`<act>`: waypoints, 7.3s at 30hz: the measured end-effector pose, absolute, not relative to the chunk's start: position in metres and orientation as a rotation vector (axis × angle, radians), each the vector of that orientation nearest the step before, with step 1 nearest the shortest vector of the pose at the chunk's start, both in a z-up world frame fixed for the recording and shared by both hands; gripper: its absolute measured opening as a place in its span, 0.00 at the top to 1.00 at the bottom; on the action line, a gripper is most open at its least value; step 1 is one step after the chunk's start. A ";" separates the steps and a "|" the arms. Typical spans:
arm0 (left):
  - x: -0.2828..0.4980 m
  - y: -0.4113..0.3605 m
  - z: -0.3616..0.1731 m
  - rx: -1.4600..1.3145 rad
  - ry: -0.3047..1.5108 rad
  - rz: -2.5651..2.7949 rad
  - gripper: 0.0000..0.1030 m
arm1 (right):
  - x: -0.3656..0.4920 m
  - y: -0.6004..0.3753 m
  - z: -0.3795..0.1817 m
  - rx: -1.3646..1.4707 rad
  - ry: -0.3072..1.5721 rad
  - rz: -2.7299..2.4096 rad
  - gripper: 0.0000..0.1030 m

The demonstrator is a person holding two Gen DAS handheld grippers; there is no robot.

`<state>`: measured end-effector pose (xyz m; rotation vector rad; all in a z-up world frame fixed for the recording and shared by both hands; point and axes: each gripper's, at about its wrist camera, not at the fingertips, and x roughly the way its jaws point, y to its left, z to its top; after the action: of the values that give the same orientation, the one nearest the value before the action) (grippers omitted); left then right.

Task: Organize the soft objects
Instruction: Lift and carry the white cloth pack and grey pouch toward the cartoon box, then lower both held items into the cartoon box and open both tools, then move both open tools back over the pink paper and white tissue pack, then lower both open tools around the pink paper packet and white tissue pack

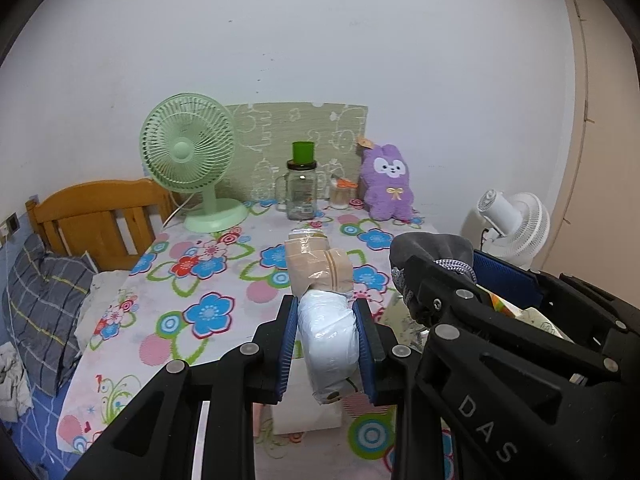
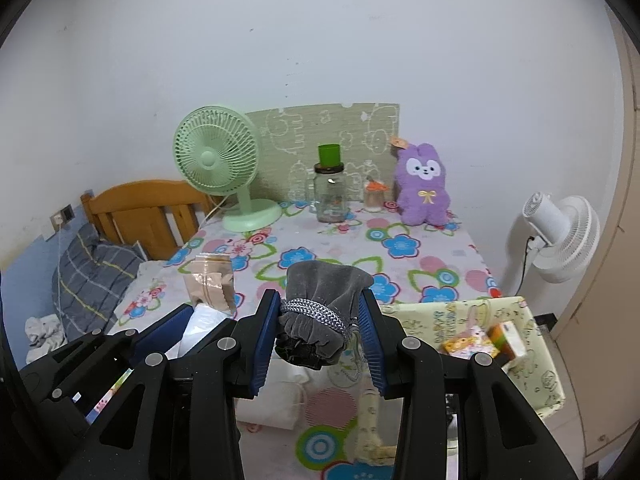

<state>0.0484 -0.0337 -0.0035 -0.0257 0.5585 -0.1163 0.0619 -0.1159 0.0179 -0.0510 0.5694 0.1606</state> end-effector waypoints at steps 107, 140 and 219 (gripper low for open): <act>0.087 -0.164 -0.051 0.160 0.728 -0.303 0.09 | 0.088 -0.250 -0.040 0.113 0.711 -0.010 0.17; 0.053 -0.101 -0.012 0.087 0.609 -0.288 0.00 | 0.043 -0.189 0.009 0.041 0.569 -0.079 0.00; 0.080 0.051 -0.115 -0.015 0.752 -0.079 0.19 | 0.086 -0.044 -0.097 -0.056 0.703 0.125 0.01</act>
<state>0.0798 0.0508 -0.1151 -0.0150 0.7525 -0.0790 0.0858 -0.0441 -0.0966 -0.0559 0.7028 0.1251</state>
